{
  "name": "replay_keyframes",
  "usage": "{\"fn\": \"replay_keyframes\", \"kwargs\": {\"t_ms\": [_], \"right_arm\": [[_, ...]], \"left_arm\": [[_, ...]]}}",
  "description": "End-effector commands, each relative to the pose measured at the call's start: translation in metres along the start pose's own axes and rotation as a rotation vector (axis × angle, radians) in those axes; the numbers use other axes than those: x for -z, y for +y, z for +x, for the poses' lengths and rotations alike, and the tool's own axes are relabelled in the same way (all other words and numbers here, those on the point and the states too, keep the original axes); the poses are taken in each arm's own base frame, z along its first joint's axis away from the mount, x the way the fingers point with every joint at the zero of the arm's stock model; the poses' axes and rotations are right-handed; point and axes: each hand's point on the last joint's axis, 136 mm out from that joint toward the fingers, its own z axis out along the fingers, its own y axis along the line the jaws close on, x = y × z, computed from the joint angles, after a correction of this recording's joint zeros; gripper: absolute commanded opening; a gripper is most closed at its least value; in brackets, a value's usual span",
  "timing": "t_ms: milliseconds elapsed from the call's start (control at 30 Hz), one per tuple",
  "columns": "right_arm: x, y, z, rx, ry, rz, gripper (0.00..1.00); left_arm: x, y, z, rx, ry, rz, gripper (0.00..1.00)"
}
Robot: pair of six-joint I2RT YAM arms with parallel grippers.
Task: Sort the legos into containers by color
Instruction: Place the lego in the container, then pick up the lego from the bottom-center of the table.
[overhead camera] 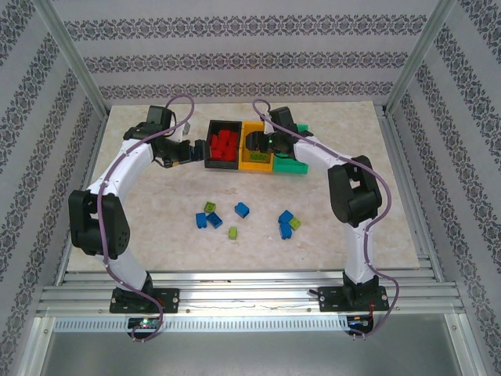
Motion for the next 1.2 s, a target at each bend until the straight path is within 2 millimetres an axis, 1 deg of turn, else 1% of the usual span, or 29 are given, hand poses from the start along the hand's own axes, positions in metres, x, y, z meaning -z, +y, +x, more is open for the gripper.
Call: {"fn": "replay_keyframes", "kwargs": {"t_ms": [0, 67, 167, 300, 433, 533, 700, 767, 800, 900, 1000, 1167], "right_arm": [[0.005, 0.019, -0.001, 0.002, -0.001, -0.072, 0.56], [0.01, 0.022, 0.005, 0.02, -0.002, -0.077, 0.56], [0.016, 0.027, 0.02, 0.041, 0.019, -0.09, 0.56], [0.031, 0.038, 0.047, 0.102, 0.054, -0.101, 0.56], [0.043, 0.048, 0.084, 0.187, 0.117, -0.1, 0.56], [0.053, 0.058, 0.113, 0.24, 0.166, -0.115, 0.56], [0.07, 0.079, 0.157, 0.29, 0.276, -0.175, 0.56], [0.076, 0.087, 0.175, 0.319, 0.308, -0.177, 0.56], [0.079, 0.09, 0.188, 0.337, 0.333, -0.18, 0.56], [0.083, 0.096, 0.215, 0.374, 0.389, -0.166, 0.56], [0.085, 0.101, 0.236, 0.395, 0.425, -0.149, 0.56], [0.077, 0.11, 0.262, 0.437, 0.463, -0.111, 0.56]], "left_arm": [[0.006, 0.001, -0.007, -0.006, -0.028, 0.002, 1.0], [0.006, -0.001, -0.006, -0.004, -0.026, 0.012, 1.0], [0.007, -0.001, -0.007, -0.008, -0.029, 0.007, 1.0], [0.005, -0.002, -0.006, -0.001, -0.022, 0.022, 1.0], [0.004, 0.0, -0.006, -0.001, -0.022, 0.009, 1.0], [0.004, -0.002, -0.006, -0.001, -0.02, 0.019, 1.0], [0.013, 0.006, -0.009, -0.028, -0.045, -0.044, 1.0], [0.013, 0.004, -0.009, -0.03, -0.047, -0.035, 1.0], [0.013, 0.004, -0.008, -0.028, -0.044, -0.029, 1.0], [0.012, 0.006, -0.008, -0.028, -0.038, -0.038, 1.0], [0.009, 0.004, -0.008, -0.022, -0.031, -0.026, 1.0], [0.01, 0.005, -0.008, -0.023, -0.034, -0.03, 1.0]]}}
